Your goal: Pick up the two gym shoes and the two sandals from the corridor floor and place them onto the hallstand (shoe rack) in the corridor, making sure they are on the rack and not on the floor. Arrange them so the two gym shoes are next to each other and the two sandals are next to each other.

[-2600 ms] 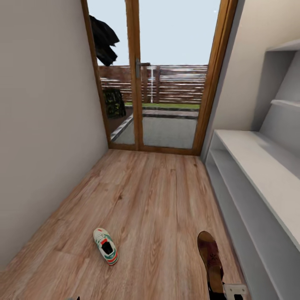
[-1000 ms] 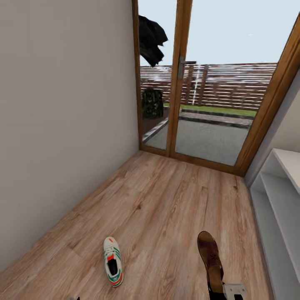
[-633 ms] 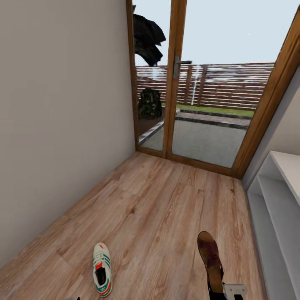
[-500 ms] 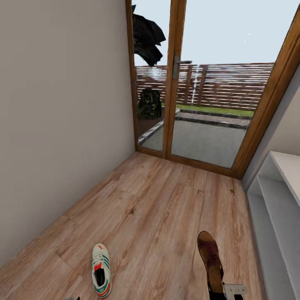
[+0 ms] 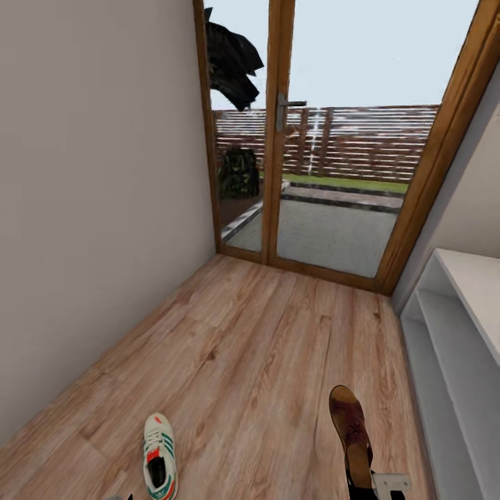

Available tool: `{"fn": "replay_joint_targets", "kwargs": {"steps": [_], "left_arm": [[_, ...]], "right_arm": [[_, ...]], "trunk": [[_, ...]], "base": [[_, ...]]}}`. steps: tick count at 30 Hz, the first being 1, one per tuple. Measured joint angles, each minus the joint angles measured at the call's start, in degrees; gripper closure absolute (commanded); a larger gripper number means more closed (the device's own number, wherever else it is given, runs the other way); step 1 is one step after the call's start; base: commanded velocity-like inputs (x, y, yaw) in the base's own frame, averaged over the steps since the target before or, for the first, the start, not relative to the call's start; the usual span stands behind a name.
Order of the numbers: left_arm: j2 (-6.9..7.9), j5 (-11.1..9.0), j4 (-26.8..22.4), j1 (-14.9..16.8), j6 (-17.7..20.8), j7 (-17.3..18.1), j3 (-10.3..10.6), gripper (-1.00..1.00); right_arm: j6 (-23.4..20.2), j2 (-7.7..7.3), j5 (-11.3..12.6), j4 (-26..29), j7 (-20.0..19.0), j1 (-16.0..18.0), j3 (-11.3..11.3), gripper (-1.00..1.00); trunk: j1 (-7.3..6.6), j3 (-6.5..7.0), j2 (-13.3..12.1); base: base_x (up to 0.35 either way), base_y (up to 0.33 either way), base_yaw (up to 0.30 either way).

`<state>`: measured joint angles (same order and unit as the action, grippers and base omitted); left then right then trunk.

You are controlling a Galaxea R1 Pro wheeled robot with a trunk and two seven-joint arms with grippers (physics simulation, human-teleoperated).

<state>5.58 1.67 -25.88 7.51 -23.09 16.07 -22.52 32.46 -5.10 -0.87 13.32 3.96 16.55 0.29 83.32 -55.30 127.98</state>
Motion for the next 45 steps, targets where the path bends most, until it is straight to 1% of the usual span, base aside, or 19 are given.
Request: {"fn": "replay_joint_targets", "kwargs": {"steps": [8, 14, 23, 26, 27, 28, 29, 30, 32, 33, 34, 36, 37, 38, 39, 42, 45], "left_arm": [[0.00, 0.0, 0.0, 0.0, 0.0, 0.0, 0.0, -1.00], [0.00, 0.0, 0.0, 0.0, 0.0, 0.0, 0.0, -1.00], [-0.18, 0.2, 0.0, 0.1, 0.2, -0.2, -0.1, -1.00], [-0.25, 0.1, 0.0, 0.5, 0.7, -2.3, -0.1, -1.00], [-0.29, 0.1, -0.1, 0.8, 0.9, -3.8, 0.0, -1.00], [-0.32, 0.1, -0.1, 1.0, 0.9, -4.6, 0.0, -1.00], [-0.36, 0.1, -0.2, 1.6, 1.0, -6.1, 0.0, -1.00], [-0.38, 0.1, -0.3, 2.1, 1.1, -6.8, 0.1, -1.00], [-0.42, 0.1, -0.1, 4.8, 1.3, -8.6, 0.2, -1.00], [-0.42, 0.1, -0.1, 5.6, 1.4, -8.8, 0.2, -1.00], [-0.43, 0.1, -0.1, 7.1, 1.7, -9.2, 0.2, -1.00], [-0.43, 0.1, -0.1, 8.6, 2.6, -9.4, 0.3, -1.00], [-0.44, 0.1, 0.0, 9.8, 3.8, -9.6, 0.3, -1.00], [-0.42, 0.1, 0.0, 11.7, 8.2, -9.9, 0.1, -1.00], [-0.43, 0.0, 0.0, 12.2, 9.7, -10.0, 0.1, -1.00], [-0.43, 0.0, 0.0, 12.6, 11.2, -9.9, 0.0, -1.00], [-0.54, 0.0, 0.1, 12.7, 11.7, -9.9, 0.0, -1.00]], "right_arm": [[0.0, 0.00, 0.0, 0.0, 0.0, 0.0, 0.0, 1.00], [0.0, 0.01, 0.1, 0.0, 0.0, 0.0, 0.0, 1.00], [0.0, -0.08, 0.2, 1.0, 0.0, 0.0, -0.2, 1.00], [-0.4, -0.46, 0.1, 5.8, -0.1, 0.1, -0.2, 1.00], [-0.9, -0.55, 0.1, 8.8, -0.1, 0.1, -0.2, 1.00], [-1.4, -0.58, 0.0, 10.6, -0.1, 0.1, -0.2, 1.00], [-2.9, -0.62, 0.1, 13.7, -0.1, 0.1, -0.2, 1.00], [-4.0, -0.64, 0.0, 15.5, -0.1, 0.1, -0.2, 1.00], [-10.4, -0.67, 0.0, 22.0, -0.2, 0.3, -0.2, 1.00], [-12.3, -0.67, 0.1, 23.6, -0.2, 0.4, -0.2, 1.00], [-15.9, -0.68, 0.1, 26.7, -0.2, 0.6, -0.2, 1.00], [-19.4, -0.68, 0.1, 29.9, -0.3, 0.9, -0.2, 1.00], [-22.4, -0.70, 0.1, 32.8, -0.3, 1.1, -0.2, 1.00], [-27.1, -0.88, 0.4, 38.2, -0.6, 1.3, -0.4, 1.00], [-28.1, -0.91, 0.3, 43.7, -1.0, 1.4, -0.3, 1.00], [-29.2, -0.96, 0.4, 45.9, -1.4, 1.4, -0.3, 1.00], [-29.7, -1.00, 0.4, 46.8, -1.7, 1.4, -0.3, 1.00]], "trunk": [[0.02, -0.01, 0.0], [0.02, -0.15, 0.0], [0.02, -0.21, 0.0], [0.02, -0.21, 0.0], [0.02, -0.20, 0.0], [0.02, -0.21, 0.0], [0.02, -0.20, 0.0], [0.02, -0.21, 0.0], [0.02, -0.19, 0.0], [0.02, -0.21, 0.0], [0.02, -0.19, 0.0], [0.02, -0.21, 0.0], [0.02, -0.20, 0.0], [0.02, -0.21, 0.0], [0.01, -0.20, 0.0], [0.02, -0.21, 0.0], [0.02, -0.21, 0.0]], "base": [[0.038, 0.000, 0.007], [0.002, 0.000, 0.191], [0.000, 0.000, 0.034], [0.000, 0.000, 0.003], [0.000, 0.000, 0.002], [0.000, 0.000, 0.001], [0.000, 0.000, 0.000], [0.000, 0.000, 0.000], [0.000, 0.000, 0.000], [0.000, 0.000, 0.000], [0.000, 0.000, 0.000], [0.000, 0.000, 0.000], [0.000, 0.000, 0.000], [0.000, 0.000, 0.000], [0.000, 0.000, 0.000], [0.000, 0.000, 0.000], [0.000, 0.000, 0.000]]}}
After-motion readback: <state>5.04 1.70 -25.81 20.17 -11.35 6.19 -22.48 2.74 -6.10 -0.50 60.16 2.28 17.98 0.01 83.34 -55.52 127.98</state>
